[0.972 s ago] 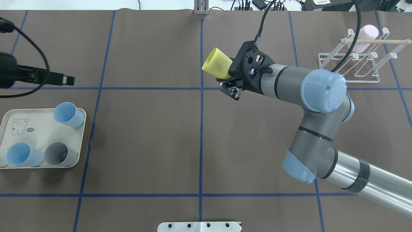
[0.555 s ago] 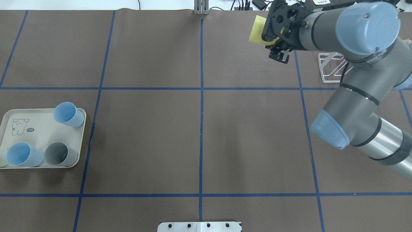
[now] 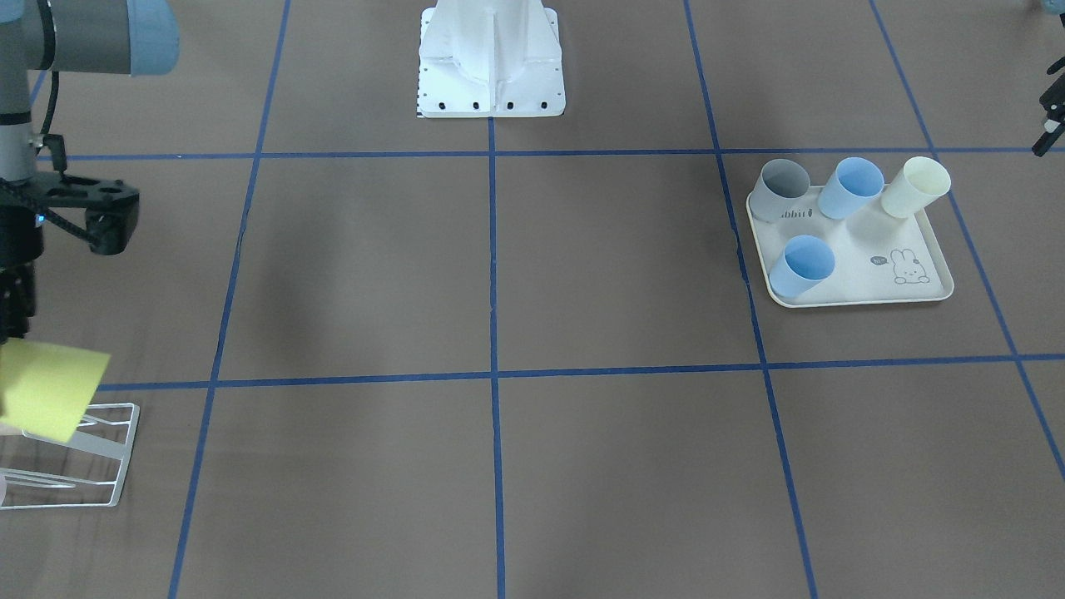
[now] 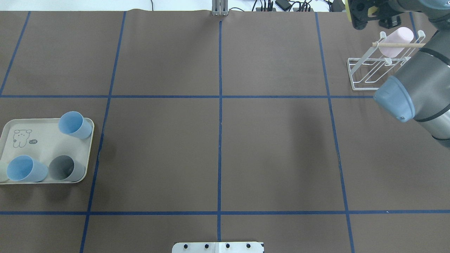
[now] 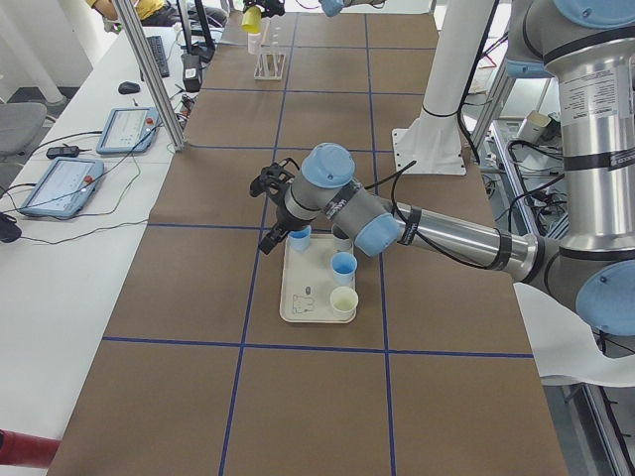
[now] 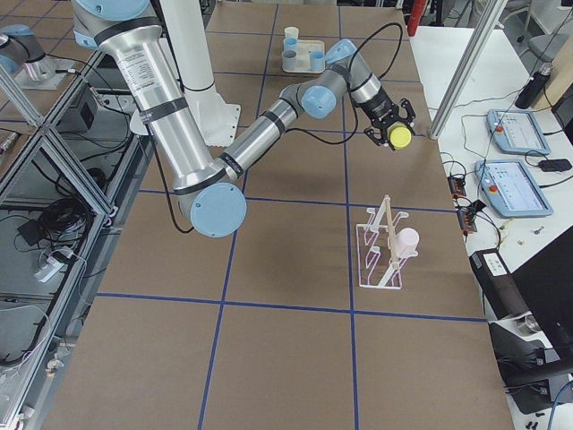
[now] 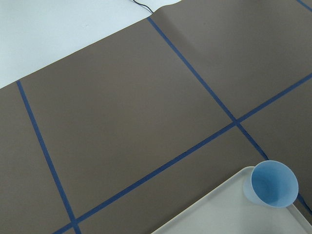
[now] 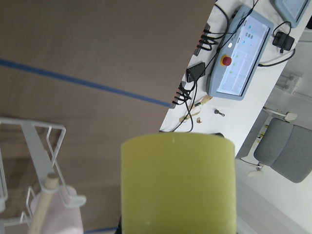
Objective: Transfer IKEA cup to right arm and place on rack
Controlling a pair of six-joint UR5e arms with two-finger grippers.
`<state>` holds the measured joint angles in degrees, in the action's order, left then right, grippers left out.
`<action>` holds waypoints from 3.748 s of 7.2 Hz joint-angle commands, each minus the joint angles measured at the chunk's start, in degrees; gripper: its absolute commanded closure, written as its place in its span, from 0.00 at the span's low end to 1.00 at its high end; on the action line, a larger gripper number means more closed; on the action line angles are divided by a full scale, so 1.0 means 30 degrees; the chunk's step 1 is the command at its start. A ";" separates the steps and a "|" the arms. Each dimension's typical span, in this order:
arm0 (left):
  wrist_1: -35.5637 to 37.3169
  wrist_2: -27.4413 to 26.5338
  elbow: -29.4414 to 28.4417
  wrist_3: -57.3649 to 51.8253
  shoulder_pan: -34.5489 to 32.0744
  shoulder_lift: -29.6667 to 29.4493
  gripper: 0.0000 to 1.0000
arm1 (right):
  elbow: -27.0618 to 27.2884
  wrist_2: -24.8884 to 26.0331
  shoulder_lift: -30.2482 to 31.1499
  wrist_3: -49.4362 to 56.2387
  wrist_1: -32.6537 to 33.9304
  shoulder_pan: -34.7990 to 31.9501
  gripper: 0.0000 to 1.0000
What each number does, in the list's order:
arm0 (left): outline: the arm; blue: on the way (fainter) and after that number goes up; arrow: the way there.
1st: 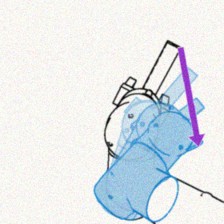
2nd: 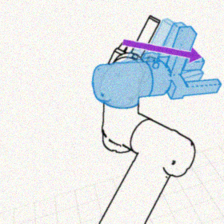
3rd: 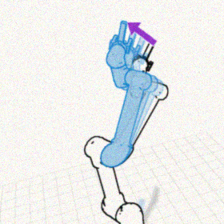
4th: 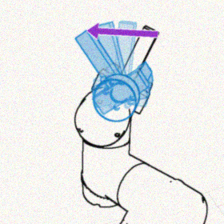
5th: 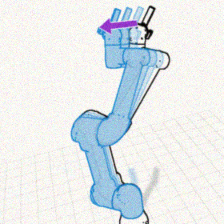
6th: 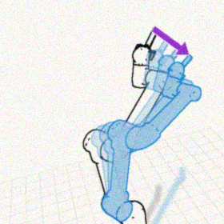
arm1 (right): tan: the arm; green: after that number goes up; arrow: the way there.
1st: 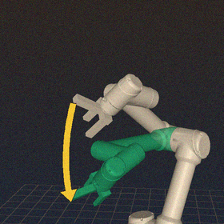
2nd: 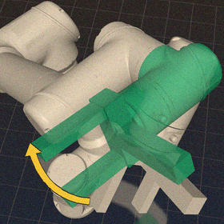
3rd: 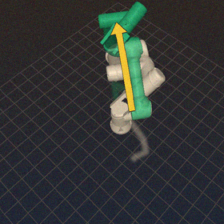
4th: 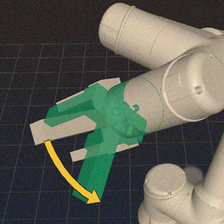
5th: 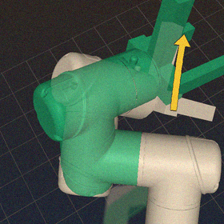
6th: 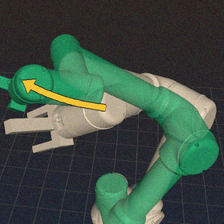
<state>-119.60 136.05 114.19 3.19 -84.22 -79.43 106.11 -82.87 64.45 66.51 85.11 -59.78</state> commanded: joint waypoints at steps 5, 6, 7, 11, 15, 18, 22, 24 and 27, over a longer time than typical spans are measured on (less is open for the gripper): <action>-0.0065 0.0033 0.0023 0.0081 0.0006 0.0051 0.00 | -0.3220 0.2075 0.2741 0.6552 -0.3859 -0.1571 0.71; -0.0065 0.0062 0.0023 0.0081 0.0034 0.0050 0.00 | -0.4884 0.1989 0.3064 0.7961 -0.5909 -0.2564 0.72; -0.0065 0.0062 0.0052 0.0081 0.0006 0.0079 0.00 | -0.6728 0.2046 0.3038 0.9425 -0.8656 -0.2864 0.73; -0.0095 0.0033 -0.0036 0.0081 0.0006 0.0080 0.00 | -0.8587 0.2075 0.2950 0.9528 -1.0090 -0.2809 0.73; -0.0095 0.0033 -0.0065 0.0081 0.0035 0.0080 0.00 | -0.8273 0.2047 0.2807 0.9177 -1.0061 -0.2691 0.73; -0.0095 0.0033 -0.0065 0.0081 0.0006 0.0109 0.00 | -0.7542 0.1900 0.0579 0.7049 -0.7399 -0.1585 0.73; -0.0095 0.0062 -0.0094 0.0081 0.0005 0.0109 0.00 | -0.5985 0.2629 0.1130 0.4841 -0.5637 0.0118 0.74; -0.0095 0.0033 -0.0065 0.0081 0.0005 0.0080 0.00 | -0.5956 0.3011 0.1601 0.4870 -0.5637 0.0354 0.74; -0.0095 0.0062 -0.0036 0.0081 0.0035 0.0080 0.00 | -0.5955 0.3189 0.1925 0.4840 -0.5666 0.0677 0.73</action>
<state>-119.88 136.20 114.02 3.43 -84.12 -79.18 88.29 -73.45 70.08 81.07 68.12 -58.16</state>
